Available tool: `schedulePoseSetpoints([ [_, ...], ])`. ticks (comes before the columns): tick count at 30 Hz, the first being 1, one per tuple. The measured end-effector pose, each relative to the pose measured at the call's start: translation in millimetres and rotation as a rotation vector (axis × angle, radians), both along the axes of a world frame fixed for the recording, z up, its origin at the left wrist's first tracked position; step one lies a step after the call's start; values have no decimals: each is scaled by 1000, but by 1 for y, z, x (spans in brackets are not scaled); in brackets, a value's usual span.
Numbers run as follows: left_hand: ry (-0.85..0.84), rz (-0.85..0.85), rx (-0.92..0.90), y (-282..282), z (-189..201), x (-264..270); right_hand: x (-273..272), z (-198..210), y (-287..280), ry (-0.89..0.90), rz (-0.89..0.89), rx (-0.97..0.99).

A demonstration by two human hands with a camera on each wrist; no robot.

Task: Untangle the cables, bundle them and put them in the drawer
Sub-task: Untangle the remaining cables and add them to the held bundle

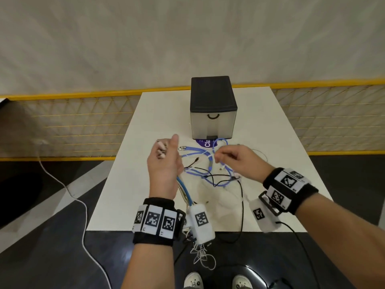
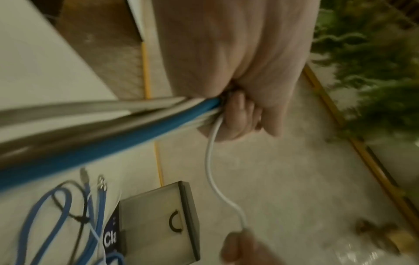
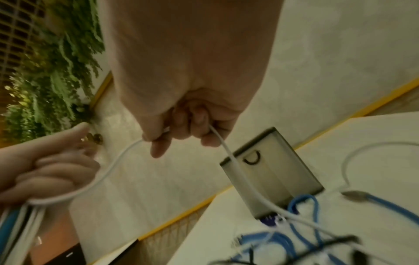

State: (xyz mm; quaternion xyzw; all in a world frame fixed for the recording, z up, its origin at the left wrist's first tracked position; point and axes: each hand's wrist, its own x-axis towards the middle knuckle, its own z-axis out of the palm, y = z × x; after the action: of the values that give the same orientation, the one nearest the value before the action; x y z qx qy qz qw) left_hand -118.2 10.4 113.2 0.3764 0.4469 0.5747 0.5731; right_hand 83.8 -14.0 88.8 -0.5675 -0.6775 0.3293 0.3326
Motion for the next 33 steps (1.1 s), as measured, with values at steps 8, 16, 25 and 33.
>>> schedulePoseSetpoints([
  [8, 473, -224, 42, -3, -1, 18, 5, 54, 37, -116, 121, 127],
  [16, 398, 199, 48, 20, -8, -22, 52, 40, 51, -334, 0, 74],
  [25, 648, -68, 329, 10, 4, 34, 1, 79, 61, -344, 268, 316],
  [33, 346, 343, 151, 35, 1, -14, 59, 15, 63, -503, 63, 43],
])
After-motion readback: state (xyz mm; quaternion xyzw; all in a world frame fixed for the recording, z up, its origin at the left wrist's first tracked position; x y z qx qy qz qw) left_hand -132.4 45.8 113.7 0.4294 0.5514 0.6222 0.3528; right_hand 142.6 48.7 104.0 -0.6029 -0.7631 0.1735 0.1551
